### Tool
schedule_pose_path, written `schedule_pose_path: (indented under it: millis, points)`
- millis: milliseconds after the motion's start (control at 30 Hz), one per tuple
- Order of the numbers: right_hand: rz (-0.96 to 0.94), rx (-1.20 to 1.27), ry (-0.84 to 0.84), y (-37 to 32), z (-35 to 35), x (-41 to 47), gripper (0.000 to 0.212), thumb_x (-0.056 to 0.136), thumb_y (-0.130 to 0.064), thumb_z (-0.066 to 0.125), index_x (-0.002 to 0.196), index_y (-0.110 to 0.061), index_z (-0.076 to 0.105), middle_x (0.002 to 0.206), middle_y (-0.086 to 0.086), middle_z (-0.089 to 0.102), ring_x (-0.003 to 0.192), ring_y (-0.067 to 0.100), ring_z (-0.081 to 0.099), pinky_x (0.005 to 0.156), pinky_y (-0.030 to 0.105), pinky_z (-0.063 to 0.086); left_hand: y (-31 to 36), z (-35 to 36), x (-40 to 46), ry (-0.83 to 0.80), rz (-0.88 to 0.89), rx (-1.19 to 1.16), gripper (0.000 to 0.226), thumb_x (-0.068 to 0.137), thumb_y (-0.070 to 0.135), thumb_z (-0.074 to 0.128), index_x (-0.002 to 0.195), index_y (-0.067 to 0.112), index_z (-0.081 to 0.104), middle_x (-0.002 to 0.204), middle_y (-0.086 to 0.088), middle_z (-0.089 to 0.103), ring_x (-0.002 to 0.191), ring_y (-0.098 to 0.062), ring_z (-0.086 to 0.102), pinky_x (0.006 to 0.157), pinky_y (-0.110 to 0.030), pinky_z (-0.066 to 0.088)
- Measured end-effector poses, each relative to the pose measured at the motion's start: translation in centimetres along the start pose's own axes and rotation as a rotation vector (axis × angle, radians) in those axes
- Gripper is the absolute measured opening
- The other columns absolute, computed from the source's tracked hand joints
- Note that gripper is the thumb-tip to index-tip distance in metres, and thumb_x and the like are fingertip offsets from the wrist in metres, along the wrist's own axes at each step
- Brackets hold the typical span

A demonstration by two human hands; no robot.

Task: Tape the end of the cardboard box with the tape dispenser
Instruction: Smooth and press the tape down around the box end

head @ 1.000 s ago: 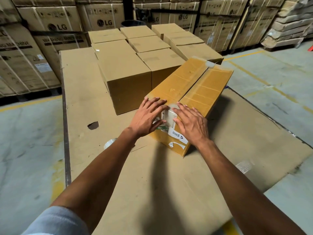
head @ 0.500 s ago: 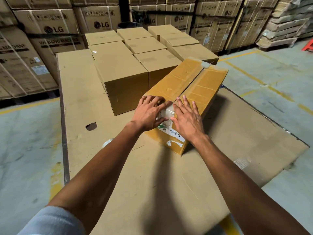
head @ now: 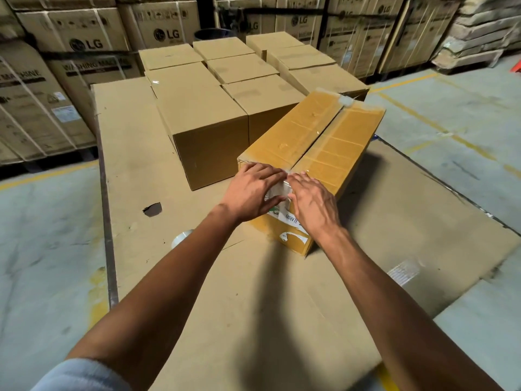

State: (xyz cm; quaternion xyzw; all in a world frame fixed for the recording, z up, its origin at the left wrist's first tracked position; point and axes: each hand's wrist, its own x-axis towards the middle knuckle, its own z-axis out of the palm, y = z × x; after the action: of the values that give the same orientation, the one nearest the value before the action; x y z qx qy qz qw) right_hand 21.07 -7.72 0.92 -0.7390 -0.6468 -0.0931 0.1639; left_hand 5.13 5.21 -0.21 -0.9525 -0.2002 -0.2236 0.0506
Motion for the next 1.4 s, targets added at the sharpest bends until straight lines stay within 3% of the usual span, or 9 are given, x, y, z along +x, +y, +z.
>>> schedule_pose_path:
  millis: [200,367,433,567,733,900,1100,1267,1400]
  points:
    - [0.079,-0.029,-0.106,-1.2,-0.9,1.1,0.069,0.098,-0.018,0.065,0.159,-0.004,0.036,0.163,0.014,0.043,0.156,0.031,0.034,0.125,0.044,0.034,1.1,-0.4,1.3,-0.099,-0.086,0.140,0.079,0.099,0.071,0.049,0.165,0.027,0.042,0.166,0.009,0.050,0.132,-0.026,0.048,0.095,-0.047,0.037]
    - [-0.017,0.105,0.145,0.1,-0.7,-1.0,0.042,0.099,-0.013,0.066,0.140,-0.004,0.061,0.138,0.016,0.068,0.127,0.031,0.066,0.111,0.045,0.051,0.6,0.0,-1.1,-0.035,-0.053,0.019,0.066,0.101,0.042,0.068,0.160,0.023,0.045,0.161,0.001,0.053,0.136,-0.025,0.052,0.102,-0.045,0.044]
    - [-0.052,0.079,0.190,0.3,-0.3,-1.2,0.037,0.099,-0.011,0.065,0.136,-0.005,0.066,0.132,0.014,0.072,0.122,0.029,0.069,0.109,0.045,0.053,0.8,0.1,-1.7,-0.014,-0.068,-0.012,0.060,0.101,0.038,0.069,0.156,0.023,0.049,0.157,0.001,0.055,0.137,-0.024,0.052,0.100,-0.045,0.043]
    - [-0.008,0.033,0.075,-0.4,-0.1,-0.5,0.046,0.094,-0.007,0.070,0.139,-0.005,0.062,0.138,0.015,0.068,0.129,0.030,0.065,0.114,0.047,0.048,0.7,0.4,-1.0,-0.031,-0.099,0.007,0.055,0.102,0.047,0.060,0.153,0.026,0.051,0.154,0.005,0.058,0.133,-0.023,0.053,0.093,-0.046,0.036]
    - [0.078,-0.034,-0.130,-1.4,-0.8,0.8,0.069,0.096,-0.017,0.067,0.158,-0.005,0.037,0.166,0.017,0.038,0.154,0.031,0.036,0.128,0.044,0.028,0.4,-0.1,0.3,-0.100,-0.085,0.115,0.067,0.100,0.060,0.051,0.159,0.029,0.048,0.161,0.010,0.055,0.120,-0.024,0.050,0.085,-0.044,0.031]
    - [0.164,-0.071,-0.172,-2.7,-1.1,1.4,0.073,0.102,-0.024,0.059,0.163,-0.005,0.024,0.172,0.014,0.026,0.160,0.029,0.023,0.127,0.043,0.022,1.3,-1.0,1.4,-0.182,-0.127,0.137,0.079,0.098,0.065,0.048,0.167,0.027,0.037,0.170,0.009,0.045,0.117,-0.026,0.043,0.085,-0.044,0.031]
    - [0.091,-0.035,-0.049,-2.0,-0.5,-0.5,0.062,0.099,-0.022,0.068,0.154,-0.007,0.045,0.158,0.015,0.051,0.149,0.030,0.045,0.126,0.043,0.029,0.1,-0.4,-1.4,-0.105,-0.067,-0.020,0.068,0.099,0.042,0.067,0.159,0.020,0.045,0.159,-0.001,0.052,0.133,-0.025,0.049,0.095,-0.042,0.048]
    - [0.134,-0.056,-0.118,-2.3,-0.6,0.6,0.062,0.099,-0.013,0.062,0.157,-0.005,0.039,0.163,0.015,0.044,0.154,0.031,0.036,0.128,0.043,0.026,0.6,0.2,-0.8,-0.085,-0.092,0.041,0.061,0.099,0.051,0.059,0.153,0.022,0.053,0.155,0.002,0.058,0.130,-0.026,0.053,0.087,-0.042,0.041]
    - [0.183,-0.118,-0.199,-3.0,-1.1,2.1,0.070,0.098,-0.021,0.063,0.158,-0.004,0.033,0.164,0.015,0.040,0.153,0.031,0.035,0.124,0.042,0.032,0.5,-0.4,0.9,-0.125,-0.077,0.135,0.070,0.097,0.065,0.054,0.156,0.027,0.053,0.157,0.009,0.059,0.114,-0.026,0.051,0.082,-0.042,0.036]
